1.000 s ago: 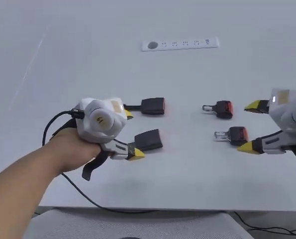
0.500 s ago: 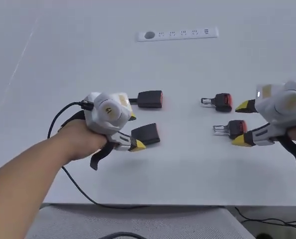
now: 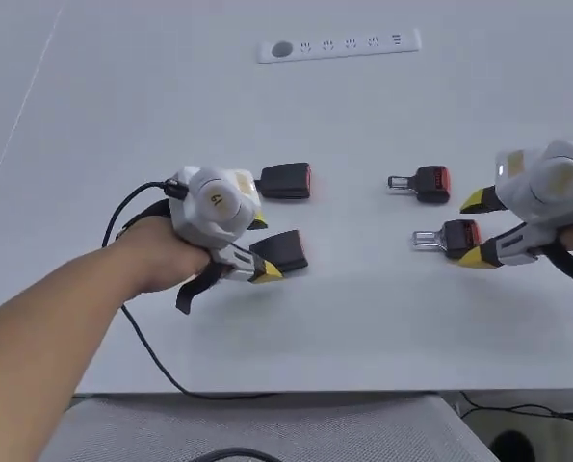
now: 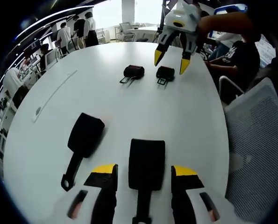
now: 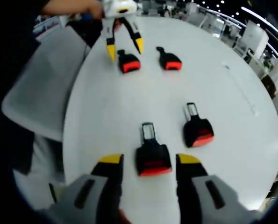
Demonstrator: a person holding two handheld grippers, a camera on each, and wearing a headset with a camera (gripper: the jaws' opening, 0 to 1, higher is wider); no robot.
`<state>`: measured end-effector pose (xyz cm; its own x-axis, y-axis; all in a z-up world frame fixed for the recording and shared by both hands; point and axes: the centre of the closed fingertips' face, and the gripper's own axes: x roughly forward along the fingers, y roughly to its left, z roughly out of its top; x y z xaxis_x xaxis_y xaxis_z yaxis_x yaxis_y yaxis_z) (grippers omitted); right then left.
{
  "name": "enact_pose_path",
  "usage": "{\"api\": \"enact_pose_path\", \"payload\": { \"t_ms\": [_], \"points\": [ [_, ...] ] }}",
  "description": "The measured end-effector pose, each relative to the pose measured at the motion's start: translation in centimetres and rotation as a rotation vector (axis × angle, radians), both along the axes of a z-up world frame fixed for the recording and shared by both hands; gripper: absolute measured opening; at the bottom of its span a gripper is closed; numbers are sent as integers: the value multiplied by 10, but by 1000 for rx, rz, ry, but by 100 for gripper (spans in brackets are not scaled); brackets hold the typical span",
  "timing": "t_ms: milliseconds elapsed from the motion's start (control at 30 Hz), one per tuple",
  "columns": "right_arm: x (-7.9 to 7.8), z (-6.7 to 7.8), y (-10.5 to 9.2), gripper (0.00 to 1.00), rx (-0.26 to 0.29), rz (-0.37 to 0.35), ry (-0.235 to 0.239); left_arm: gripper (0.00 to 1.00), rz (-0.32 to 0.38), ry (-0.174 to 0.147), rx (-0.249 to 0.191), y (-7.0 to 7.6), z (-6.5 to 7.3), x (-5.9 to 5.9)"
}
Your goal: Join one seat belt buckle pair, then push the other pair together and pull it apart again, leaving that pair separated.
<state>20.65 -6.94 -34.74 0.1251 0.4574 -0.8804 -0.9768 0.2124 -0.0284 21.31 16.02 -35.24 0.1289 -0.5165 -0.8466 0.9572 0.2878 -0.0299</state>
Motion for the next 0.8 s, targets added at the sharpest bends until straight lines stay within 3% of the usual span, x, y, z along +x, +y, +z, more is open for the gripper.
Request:
{"api": "enact_pose_path", "payload": {
  "t_ms": [133, 233, 400, 600, 800],
  "points": [
    [2, -4, -1, 46, -1, 4, 14, 43, -15, 19, 15, 2, -5, -4],
    [3, -6, -2, 47, -2, -1, 22, 43, -13, 16, 32, 8, -9, -3],
    [3, -8, -2, 45, -1, 10, 29, 38, -26, 55, 29, 9, -13, -10],
    [-2, -11, -1, 41, -2, 18, 54, 34, -89, 30, 52, 9, -16, -10],
    [1, -16, -4, 41, -17, 22, 53, 33, -135, 30, 80, 13, -19, -10]
  ]
}}
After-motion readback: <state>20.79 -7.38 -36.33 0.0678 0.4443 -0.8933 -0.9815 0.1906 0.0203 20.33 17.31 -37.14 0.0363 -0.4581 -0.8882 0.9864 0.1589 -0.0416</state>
